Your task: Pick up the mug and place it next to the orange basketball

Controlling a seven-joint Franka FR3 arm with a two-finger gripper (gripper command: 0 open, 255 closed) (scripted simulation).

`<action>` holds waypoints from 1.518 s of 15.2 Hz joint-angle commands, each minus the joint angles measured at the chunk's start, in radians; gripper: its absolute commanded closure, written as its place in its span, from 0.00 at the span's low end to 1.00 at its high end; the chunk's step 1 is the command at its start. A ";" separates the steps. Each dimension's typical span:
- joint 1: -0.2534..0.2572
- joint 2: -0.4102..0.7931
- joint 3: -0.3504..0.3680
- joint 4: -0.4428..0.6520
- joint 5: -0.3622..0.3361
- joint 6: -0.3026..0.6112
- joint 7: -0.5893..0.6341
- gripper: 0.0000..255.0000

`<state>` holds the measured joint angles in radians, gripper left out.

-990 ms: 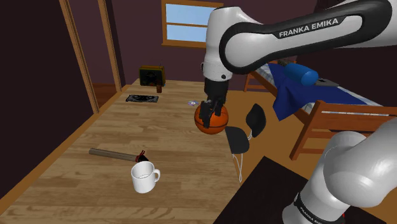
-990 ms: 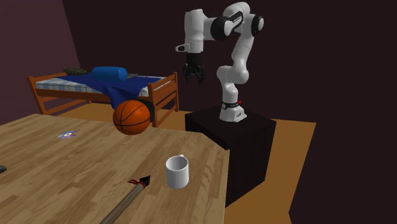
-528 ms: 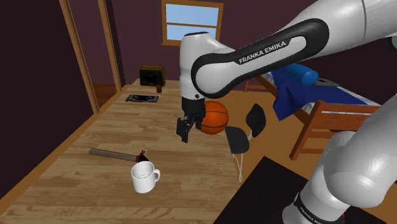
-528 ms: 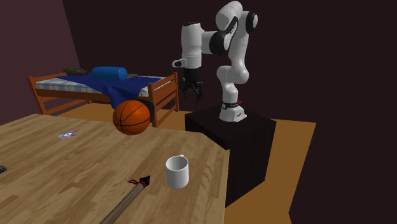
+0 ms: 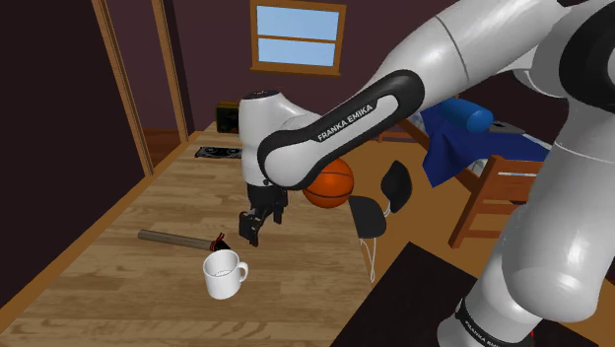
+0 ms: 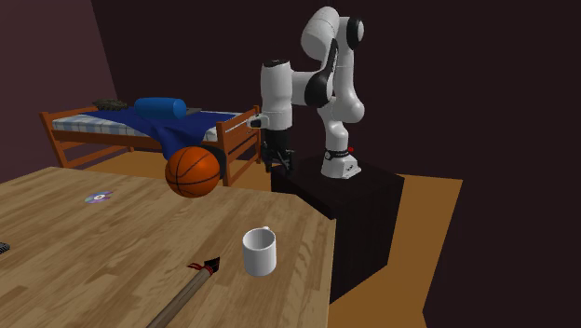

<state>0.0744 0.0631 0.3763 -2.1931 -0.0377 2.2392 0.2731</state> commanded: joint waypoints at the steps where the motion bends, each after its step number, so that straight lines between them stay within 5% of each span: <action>1: 0.013 0.094 0.004 0.065 -0.044 0.021 0.043 0.00; 15: 0.190 0.636 -0.061 0.550 -0.223 0.045 0.211 0.00; 23: 0.203 0.704 -0.080 0.555 -0.244 0.107 0.222 0.00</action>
<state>0.2757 0.7584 0.2986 -1.6429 -0.2796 2.3420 0.4947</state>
